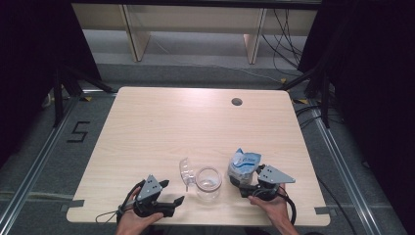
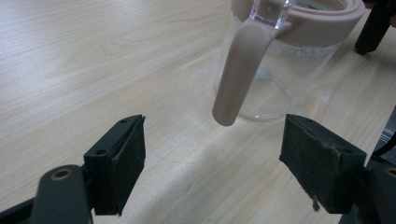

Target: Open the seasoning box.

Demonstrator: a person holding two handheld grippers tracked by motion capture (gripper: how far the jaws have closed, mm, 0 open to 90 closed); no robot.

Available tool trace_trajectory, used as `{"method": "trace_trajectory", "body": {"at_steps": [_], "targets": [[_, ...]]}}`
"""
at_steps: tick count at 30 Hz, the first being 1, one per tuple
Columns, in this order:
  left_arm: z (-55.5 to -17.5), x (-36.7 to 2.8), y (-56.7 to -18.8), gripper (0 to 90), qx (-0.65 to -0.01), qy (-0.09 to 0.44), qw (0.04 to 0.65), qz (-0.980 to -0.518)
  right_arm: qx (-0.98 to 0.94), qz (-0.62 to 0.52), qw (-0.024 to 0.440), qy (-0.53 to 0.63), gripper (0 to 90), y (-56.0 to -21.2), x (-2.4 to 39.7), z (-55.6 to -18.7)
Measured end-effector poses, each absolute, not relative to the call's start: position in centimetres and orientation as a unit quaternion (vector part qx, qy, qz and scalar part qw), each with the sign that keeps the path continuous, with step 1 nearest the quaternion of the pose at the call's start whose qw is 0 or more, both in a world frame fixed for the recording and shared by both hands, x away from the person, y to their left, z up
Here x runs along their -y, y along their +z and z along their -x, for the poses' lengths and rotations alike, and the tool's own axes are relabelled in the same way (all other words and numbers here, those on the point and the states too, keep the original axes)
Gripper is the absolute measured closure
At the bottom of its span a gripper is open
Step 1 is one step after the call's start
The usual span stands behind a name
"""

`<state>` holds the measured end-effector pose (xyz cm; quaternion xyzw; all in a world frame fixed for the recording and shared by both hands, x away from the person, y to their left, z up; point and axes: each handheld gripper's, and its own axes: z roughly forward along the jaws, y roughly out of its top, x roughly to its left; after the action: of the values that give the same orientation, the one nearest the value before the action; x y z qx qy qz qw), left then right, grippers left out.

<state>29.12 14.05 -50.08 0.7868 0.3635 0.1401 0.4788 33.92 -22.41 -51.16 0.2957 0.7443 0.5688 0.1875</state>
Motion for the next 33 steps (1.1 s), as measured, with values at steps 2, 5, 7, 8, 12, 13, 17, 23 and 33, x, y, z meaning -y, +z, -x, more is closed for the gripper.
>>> {"method": "trace_trajectory", "body": {"at_steps": [2,5,7,8,12,13,17,23,33], "targets": [[-29.2,-14.1,-50.1,21.8,-0.361,0.141,0.479,-0.787,-0.748,-0.278,0.195,0.571,26.9,-51.4,22.4,-34.5],[-29.1,-14.0,-50.1,21.8,-0.369,0.138,0.481,-0.783,-0.754,-0.278,0.192,0.564,28.3,-51.4,22.5,-34.6],[-29.1,-14.1,-50.1,21.8,-0.37,0.138,0.482,-0.782,-0.752,-0.277,0.191,0.567,30.4,-51.4,22.4,-34.6],[-29.1,-14.0,-50.1,21.8,-0.37,0.138,0.482,-0.782,-0.75,-0.277,0.192,0.569,30.9,-51.5,22.4,-34.7],[-29.1,-14.0,-50.1,21.8,-0.368,0.139,0.481,-0.784,-0.748,-0.275,0.19,0.573,33.7,-51.6,22.3,-34.9],[-29.1,-14.0,-50.1,21.8,-0.368,0.139,0.481,-0.784,-0.748,-0.275,0.19,0.573,33.7,-51.6,22.3,-34.9],[-29.1,-14.0,-50.1,21.8,-0.371,0.14,0.478,-0.784,-0.75,-0.277,0.189,0.57,36.2,-51.6,22.3,-34.9],[-29.1,-14.0,-50.1,21.8,-0.364,0.141,0.479,-0.787,-0.75,-0.27,0.192,0.573,38.0,-51.6,22.3,-35.0],[-29.1,-14.0,-50.1,21.8,-0.365,0.142,0.478,-0.786,-0.744,-0.266,0.205,0.577,38.5,-51.7,22.0,-35.4]]}}
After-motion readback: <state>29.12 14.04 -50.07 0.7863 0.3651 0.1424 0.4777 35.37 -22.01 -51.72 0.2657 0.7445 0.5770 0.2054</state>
